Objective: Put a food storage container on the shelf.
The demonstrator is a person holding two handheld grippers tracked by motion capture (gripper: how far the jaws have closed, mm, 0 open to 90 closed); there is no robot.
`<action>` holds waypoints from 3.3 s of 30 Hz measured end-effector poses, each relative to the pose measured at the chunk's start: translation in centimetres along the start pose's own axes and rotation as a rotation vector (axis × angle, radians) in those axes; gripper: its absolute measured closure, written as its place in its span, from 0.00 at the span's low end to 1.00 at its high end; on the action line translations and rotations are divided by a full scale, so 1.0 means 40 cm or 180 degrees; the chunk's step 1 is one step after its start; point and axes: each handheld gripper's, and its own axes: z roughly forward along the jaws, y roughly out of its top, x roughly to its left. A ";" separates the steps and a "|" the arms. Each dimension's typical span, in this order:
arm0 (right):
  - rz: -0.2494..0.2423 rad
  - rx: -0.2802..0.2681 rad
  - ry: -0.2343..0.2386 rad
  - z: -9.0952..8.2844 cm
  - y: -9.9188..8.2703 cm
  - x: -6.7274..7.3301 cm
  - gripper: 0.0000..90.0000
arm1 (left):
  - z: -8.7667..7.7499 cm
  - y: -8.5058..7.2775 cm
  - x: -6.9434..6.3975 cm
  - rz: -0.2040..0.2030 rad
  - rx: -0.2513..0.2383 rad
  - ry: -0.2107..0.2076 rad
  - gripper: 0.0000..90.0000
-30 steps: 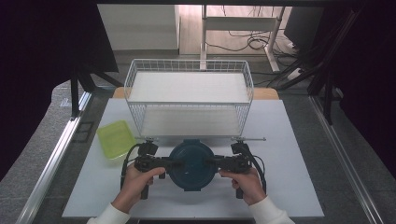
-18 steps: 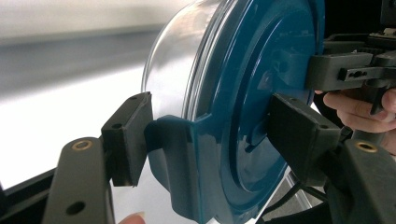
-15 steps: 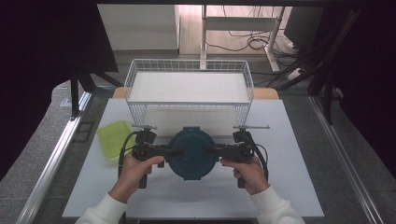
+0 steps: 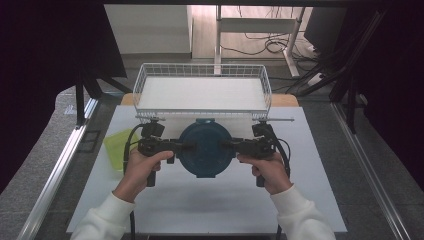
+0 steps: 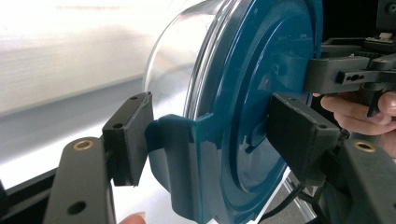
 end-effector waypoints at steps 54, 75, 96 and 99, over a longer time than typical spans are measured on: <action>-0.0255 -0.0227 -0.0039 -0.050 0.272 0.068 0.44 | -0.086 0.261 -0.039 0.0206 -0.0285 -0.0037 0.37; -0.0220 -0.0274 -0.0024 -0.055 0.379 0.039 0.45 | -0.068 0.372 -0.027 0.0191 -0.0296 -0.0073 0.37; 0.0013 -0.0160 -0.0017 0.022 0.420 -0.038 0.44 | -0.013 0.404 0.056 -0.0020 -0.0184 -0.0074 0.37; 0.0068 -0.0129 -0.0017 0.037 0.418 -0.057 0.44 | 0.007 0.406 0.078 -0.0073 -0.0104 -0.0072 0.37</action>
